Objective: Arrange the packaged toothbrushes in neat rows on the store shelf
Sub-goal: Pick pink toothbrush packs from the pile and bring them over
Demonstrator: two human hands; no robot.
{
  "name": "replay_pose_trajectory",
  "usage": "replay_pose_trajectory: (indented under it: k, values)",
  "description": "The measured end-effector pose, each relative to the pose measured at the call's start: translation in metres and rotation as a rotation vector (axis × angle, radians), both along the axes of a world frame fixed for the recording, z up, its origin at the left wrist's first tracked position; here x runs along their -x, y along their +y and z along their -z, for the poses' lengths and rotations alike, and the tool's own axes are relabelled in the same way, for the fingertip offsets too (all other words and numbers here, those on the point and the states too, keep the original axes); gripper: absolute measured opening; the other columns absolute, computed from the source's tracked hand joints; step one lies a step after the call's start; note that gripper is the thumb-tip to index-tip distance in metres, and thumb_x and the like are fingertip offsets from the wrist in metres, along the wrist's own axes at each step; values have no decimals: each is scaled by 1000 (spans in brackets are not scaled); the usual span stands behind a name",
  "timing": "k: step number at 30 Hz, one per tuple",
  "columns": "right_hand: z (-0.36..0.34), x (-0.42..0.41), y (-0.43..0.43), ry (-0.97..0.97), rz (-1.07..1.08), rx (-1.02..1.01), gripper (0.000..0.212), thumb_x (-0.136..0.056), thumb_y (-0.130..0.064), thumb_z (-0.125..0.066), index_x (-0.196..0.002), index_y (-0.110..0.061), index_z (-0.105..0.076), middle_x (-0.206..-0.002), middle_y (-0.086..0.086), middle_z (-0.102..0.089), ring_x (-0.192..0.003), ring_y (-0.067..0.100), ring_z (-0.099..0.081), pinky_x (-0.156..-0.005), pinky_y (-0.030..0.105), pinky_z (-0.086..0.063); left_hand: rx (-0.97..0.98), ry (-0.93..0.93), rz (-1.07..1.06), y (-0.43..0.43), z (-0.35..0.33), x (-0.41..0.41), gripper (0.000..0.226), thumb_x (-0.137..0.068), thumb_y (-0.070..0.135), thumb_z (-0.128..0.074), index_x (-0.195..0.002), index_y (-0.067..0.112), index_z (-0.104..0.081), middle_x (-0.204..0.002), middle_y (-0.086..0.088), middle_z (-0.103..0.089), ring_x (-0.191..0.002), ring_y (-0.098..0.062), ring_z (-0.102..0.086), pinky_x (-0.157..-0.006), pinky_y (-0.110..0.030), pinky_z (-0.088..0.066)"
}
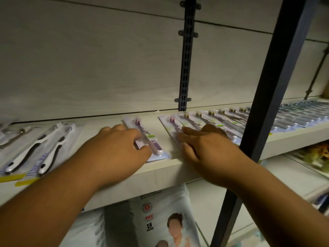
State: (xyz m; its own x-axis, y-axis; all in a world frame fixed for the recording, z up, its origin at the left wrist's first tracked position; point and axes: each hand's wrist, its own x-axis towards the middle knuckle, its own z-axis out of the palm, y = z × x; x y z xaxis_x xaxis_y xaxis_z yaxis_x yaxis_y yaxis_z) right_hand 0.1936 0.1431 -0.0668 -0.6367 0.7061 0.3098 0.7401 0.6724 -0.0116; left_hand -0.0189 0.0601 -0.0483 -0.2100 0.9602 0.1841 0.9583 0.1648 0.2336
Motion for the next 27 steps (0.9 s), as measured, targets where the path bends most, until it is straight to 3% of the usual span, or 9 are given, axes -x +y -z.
replay_pose_trajectory:
  k: [10, 15, 19, 22, 24, 27]
  values:
    - [-1, 3, 10, -51, 11, 86, 53, -97, -59, -14, -133, -37, -46, -126, -7, -53, -111, 17, -40, -95, 40, -35, 179, 97, 114, 16, -4, -5, 63, -89, 75, -27, -147, 52, -25, -156, 24, -30, -140, -12, -27, -111, -37, -28]
    - [-1, 5, 8, -14, 57, 19, 47, -91, -60, -14, -111, -38, -51, -105, -11, -46, -99, 15, -36, -82, 39, -29, 227, 45, 136, 24, -10, -17, 59, -93, 71, -30, -149, 54, -21, -158, 15, -30, -144, -17, -25, -109, -36, -26]
    - [0, 8, 6, 30, 80, 37, 47, -85, -61, -8, -97, -37, -47, -100, -7, -52, -99, 20, -44, -87, 42, -39, 233, 34, 151, 28, -4, -18, 58, -90, 76, -26, -146, 61, -16, -158, 15, -29, -144, -18, -24, -112, -39, -25]
    - [0, 8, 5, 21, 128, 36, 53, -87, -61, -11, -101, -35, -54, -127, 1, -57, -116, 25, -44, -95, 44, -37, 246, 56, 136, 34, -5, -20, 62, -86, 81, -27, -145, 64, -13, -159, 13, -28, -144, -22, -27, -112, -41, -28]
    - [1, 7, 4, 3, 157, 28, 56, -90, -61, -16, -113, -34, -59, -149, 3, -47, -129, 27, -37, -102, 46, -31, 241, 46, 128, 36, -4, -23, 64, -87, 79, -29, -146, 62, -15, -158, 11, -29, -143, -23, -27, -111, -40, -28]
    - [1, 6, 3, 9, 157, -11, 56, -91, -60, -20, -116, -32, -60, -143, 1, -50, -129, 27, -36, -99, 44, -30, 199, 25, 113, 37, 1, -21, 76, -71, 90, -24, -143, 65, -17, -156, 12, -33, -142, -22, -30, -112, -41, -31]
